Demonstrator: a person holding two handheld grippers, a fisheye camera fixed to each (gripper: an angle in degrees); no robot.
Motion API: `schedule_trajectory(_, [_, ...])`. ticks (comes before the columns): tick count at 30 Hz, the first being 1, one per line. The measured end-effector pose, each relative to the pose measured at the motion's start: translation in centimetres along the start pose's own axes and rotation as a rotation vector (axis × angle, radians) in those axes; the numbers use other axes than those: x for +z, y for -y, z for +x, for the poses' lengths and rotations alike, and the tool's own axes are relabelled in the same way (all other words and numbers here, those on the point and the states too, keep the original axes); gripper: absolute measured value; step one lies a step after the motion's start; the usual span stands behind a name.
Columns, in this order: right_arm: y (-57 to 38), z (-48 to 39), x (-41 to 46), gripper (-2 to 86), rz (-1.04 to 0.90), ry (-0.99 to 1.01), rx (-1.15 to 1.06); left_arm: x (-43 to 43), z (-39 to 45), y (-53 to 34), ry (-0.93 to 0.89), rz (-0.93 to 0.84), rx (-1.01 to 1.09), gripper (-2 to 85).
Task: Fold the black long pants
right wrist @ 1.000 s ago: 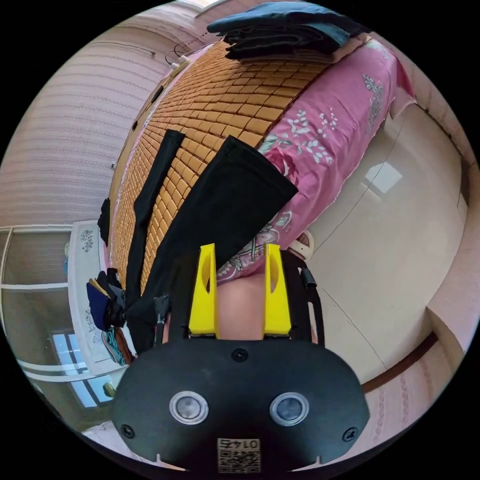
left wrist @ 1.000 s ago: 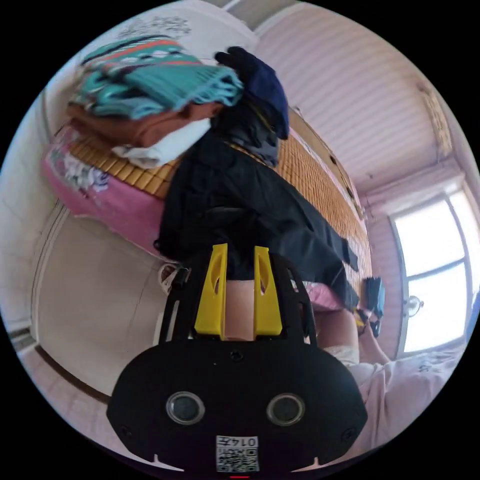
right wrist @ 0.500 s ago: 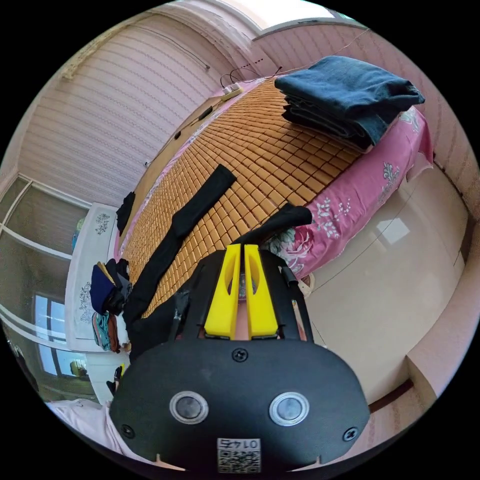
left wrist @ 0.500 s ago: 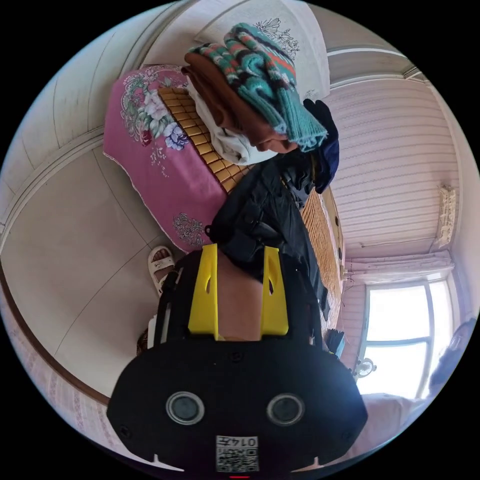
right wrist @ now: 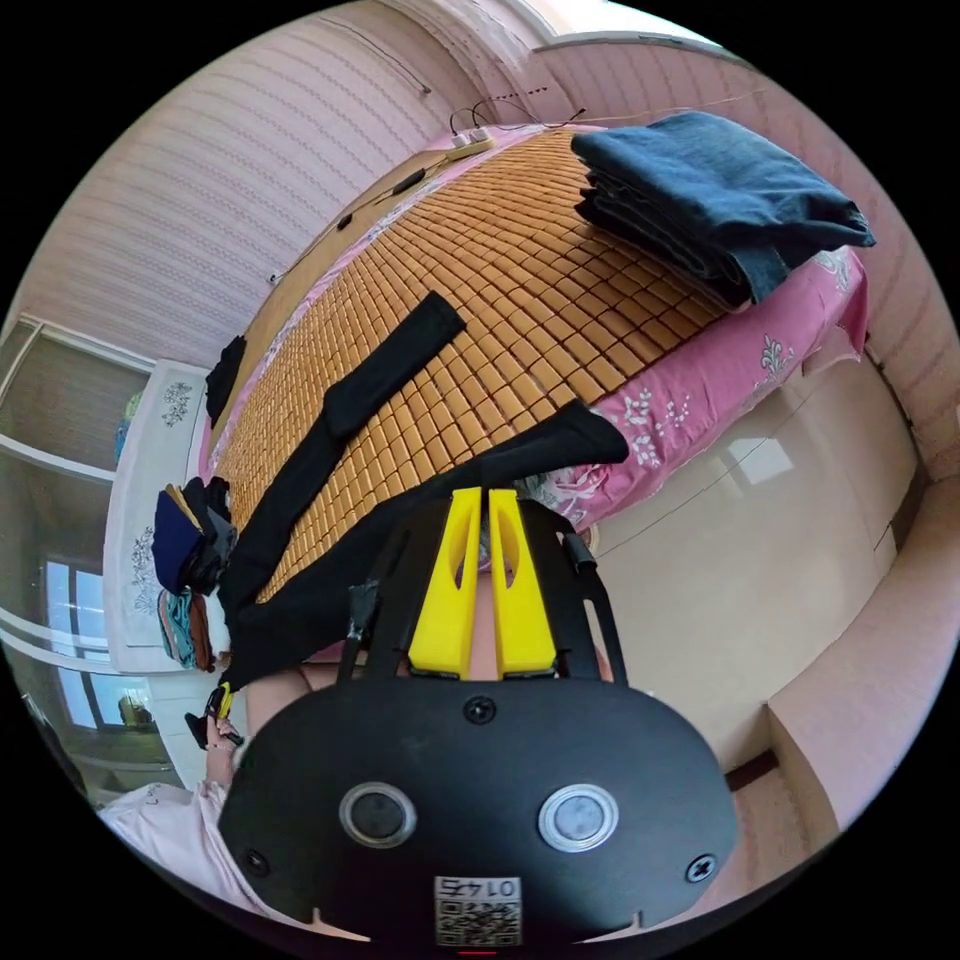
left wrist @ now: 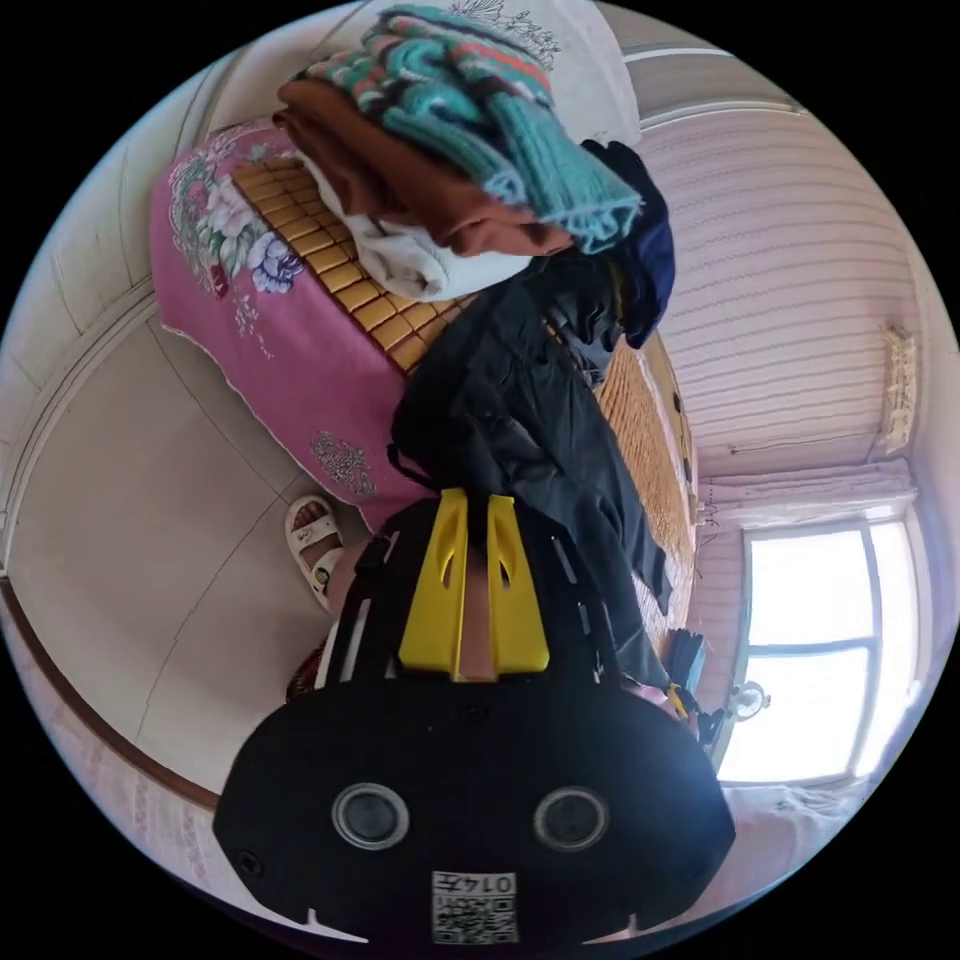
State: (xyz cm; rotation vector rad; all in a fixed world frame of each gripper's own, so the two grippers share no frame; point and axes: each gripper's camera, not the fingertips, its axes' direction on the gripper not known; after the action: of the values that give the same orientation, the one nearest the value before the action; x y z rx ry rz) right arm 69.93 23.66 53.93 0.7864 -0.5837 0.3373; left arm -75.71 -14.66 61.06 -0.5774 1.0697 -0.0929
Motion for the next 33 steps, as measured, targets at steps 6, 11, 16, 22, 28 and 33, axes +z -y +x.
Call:
schedule_trajectory(6, [-1.4,-1.0,0.9,0.6,-0.047,-0.075,-0.024,-3.2,0.1,-0.6,0.043,-0.017,0.066,2.7])
schedule_trajectory(11, [-2.6,-0.7,2.0,0.6,-0.065,-0.058,0.04,-2.7,-2.2,-1.3,-0.005,-0.05,-0.023,3.7])
schedule_trajectory(16, [-2.9,-1.8,1.5,0.3,-0.037,-0.069,0.045,-3.7,-1.3,-1.5,-0.004,-0.023,0.057,2.8])
schedule_trajectory(22, [-1.3,-5.1,0.9,-0.1,0.029,-0.318,0.034,-3.5,-1.7,-1.5,0.052,-0.058,0.041,3.2])
schedule_trajectory(28, [3.3,-16.0,7.1,-0.5,0.013,-0.278,-0.31,-3.5,-1.5,-2.1,0.059,-0.041,0.028,3.1])
schedule_trajectory(33, [8.2,-24.7,16.4,-0.9,-0.043,-0.382,-0.449,-3.7,-0.5,-2.2,0.111,-0.058,0.037,3.2])
